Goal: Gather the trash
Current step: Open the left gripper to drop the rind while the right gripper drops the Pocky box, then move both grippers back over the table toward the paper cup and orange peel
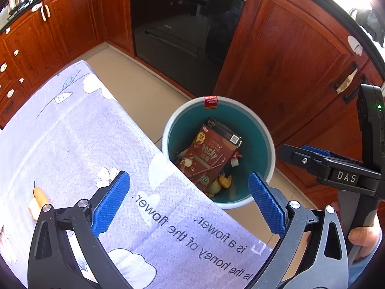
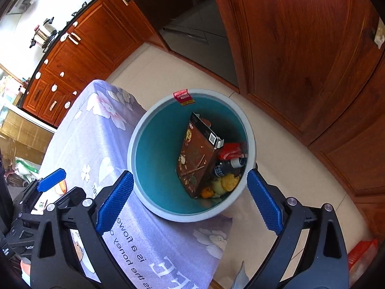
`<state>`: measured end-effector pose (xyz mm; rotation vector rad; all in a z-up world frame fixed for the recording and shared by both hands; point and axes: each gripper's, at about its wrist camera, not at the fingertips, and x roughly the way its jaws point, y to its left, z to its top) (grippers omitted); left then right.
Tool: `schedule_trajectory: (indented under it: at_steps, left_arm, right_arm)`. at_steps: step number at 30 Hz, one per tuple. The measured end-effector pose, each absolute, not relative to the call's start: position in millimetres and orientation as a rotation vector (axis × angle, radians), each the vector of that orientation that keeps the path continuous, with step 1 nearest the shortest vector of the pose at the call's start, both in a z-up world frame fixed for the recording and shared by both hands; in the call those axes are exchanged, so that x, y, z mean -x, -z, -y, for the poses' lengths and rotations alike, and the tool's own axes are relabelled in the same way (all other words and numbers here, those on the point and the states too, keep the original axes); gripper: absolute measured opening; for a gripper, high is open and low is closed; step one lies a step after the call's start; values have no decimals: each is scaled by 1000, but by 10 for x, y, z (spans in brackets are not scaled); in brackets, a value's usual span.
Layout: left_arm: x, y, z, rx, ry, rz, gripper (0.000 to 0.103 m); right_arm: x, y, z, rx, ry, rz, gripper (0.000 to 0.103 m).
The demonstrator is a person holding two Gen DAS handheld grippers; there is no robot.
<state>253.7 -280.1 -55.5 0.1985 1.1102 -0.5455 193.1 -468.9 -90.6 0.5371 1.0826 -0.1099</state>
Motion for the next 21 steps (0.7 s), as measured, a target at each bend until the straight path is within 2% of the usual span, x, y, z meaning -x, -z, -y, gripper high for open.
schedule_trajectory:
  at_steps: [21]
  left_arm:
    - [-2223, 245, 2246, -175, 501, -1053, 99]
  right_arm:
    - [-1740, 578, 4239, -495, 48, -1043, 93]
